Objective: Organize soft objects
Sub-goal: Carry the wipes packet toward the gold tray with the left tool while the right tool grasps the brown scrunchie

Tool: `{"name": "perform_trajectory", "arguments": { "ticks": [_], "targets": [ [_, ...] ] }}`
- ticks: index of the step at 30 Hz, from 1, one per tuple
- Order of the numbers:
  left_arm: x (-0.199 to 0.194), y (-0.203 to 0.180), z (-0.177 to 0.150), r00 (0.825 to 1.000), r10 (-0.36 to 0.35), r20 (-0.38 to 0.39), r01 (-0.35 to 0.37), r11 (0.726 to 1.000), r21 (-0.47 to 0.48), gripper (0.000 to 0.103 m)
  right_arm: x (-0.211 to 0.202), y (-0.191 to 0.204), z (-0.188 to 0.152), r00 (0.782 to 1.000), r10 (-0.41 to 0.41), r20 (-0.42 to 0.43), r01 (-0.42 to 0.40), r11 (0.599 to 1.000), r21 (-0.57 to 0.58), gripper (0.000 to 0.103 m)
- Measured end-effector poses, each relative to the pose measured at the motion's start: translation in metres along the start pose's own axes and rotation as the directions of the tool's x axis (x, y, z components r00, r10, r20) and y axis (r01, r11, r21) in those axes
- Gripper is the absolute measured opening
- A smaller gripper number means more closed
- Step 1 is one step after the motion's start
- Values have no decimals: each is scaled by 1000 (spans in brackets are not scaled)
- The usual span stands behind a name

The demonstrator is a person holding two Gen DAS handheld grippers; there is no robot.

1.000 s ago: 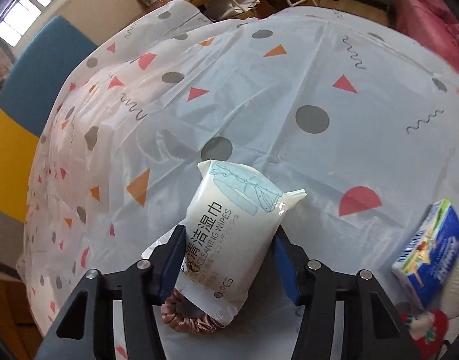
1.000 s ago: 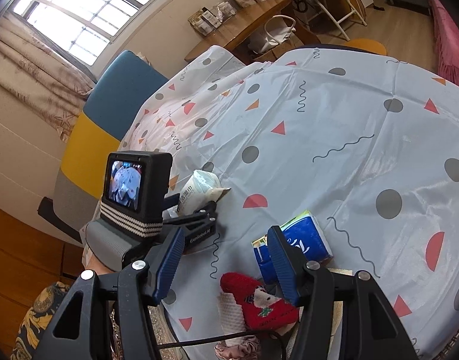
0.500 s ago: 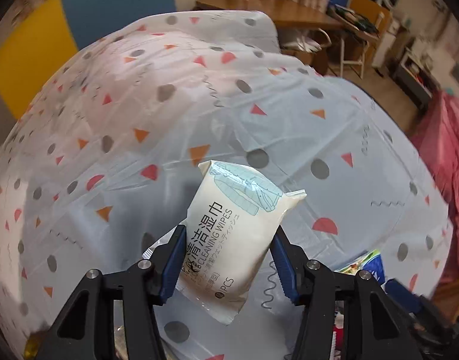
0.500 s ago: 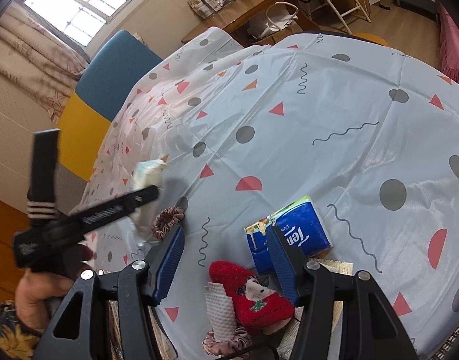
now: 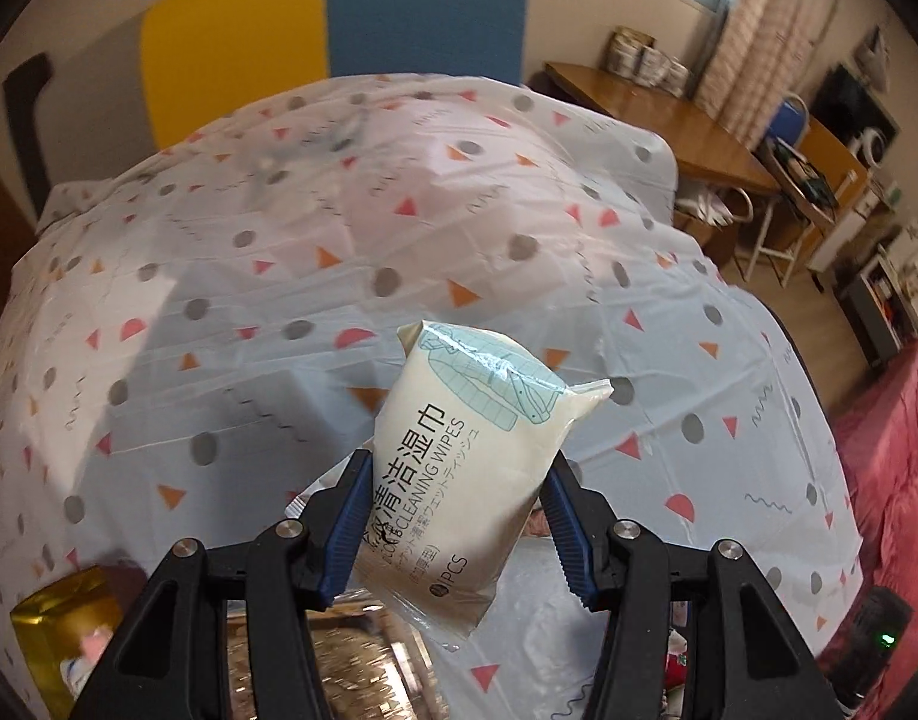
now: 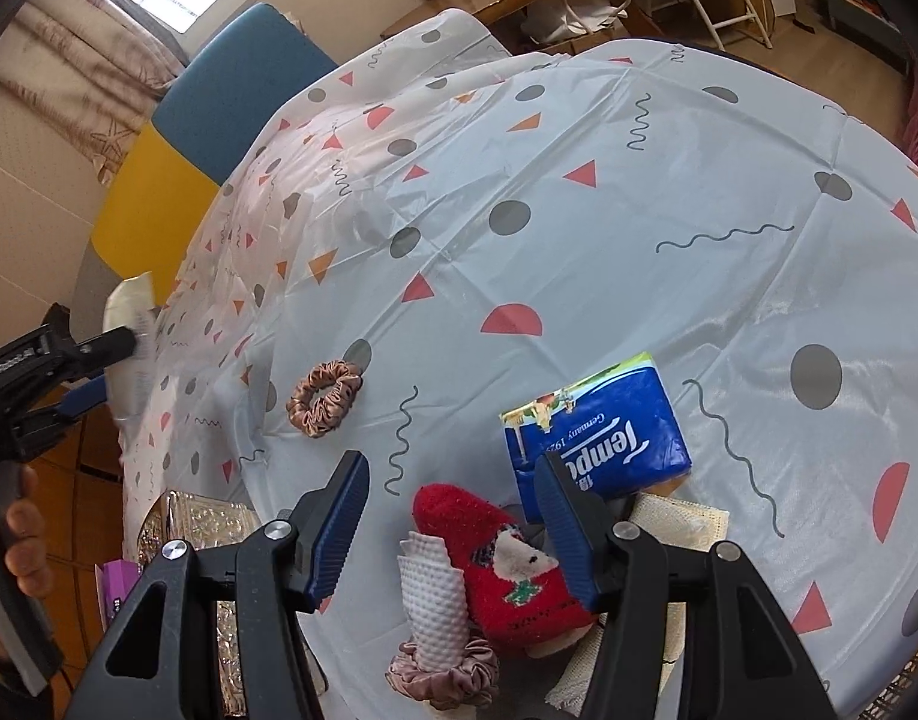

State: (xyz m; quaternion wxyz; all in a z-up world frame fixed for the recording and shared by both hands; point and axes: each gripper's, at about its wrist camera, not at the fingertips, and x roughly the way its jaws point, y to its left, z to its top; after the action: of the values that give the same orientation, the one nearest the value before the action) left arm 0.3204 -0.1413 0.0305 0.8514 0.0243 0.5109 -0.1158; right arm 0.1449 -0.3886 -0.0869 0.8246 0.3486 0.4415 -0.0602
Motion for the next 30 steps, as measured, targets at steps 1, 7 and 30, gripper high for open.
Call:
{"name": "perform_trajectory", "arguments": {
  "ticks": [1,7,30],
  "targets": [
    [-7,9,0,1000,6,9,-6,1000,-19,56,0,0,0,1000,-2,1,2,1000,-3,58],
    [-56,60,-3,997,43,61,-35,992,-118,56,1,2,-1,1000,-1,5,1,1000,-14,58],
    [-149,279,-166,967,183,179,-111,930,-351,56,17,76,-9,997,59,-49,-70,957,-280,58]
  ]
}}
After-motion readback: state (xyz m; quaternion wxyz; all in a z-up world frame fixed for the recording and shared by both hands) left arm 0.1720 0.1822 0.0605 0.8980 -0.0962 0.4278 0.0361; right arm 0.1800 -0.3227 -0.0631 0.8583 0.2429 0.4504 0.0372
